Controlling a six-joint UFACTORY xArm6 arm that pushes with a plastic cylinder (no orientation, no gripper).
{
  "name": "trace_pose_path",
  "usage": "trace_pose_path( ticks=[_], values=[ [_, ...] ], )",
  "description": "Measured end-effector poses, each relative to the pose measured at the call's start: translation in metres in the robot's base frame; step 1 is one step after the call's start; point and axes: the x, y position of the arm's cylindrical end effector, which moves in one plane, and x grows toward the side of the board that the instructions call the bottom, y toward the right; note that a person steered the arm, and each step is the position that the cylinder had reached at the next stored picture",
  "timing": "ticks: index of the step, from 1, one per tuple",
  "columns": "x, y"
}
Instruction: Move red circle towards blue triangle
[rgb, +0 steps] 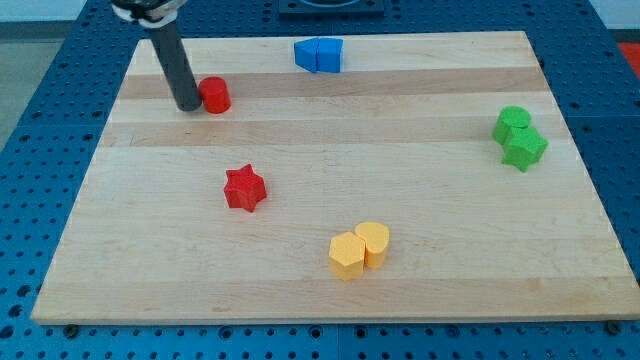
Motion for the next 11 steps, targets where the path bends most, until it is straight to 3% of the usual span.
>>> trace_pose_path(
  ticks=[5,11],
  values=[
    [-0.007,0.057],
    [-0.002,0.173]
  ],
)
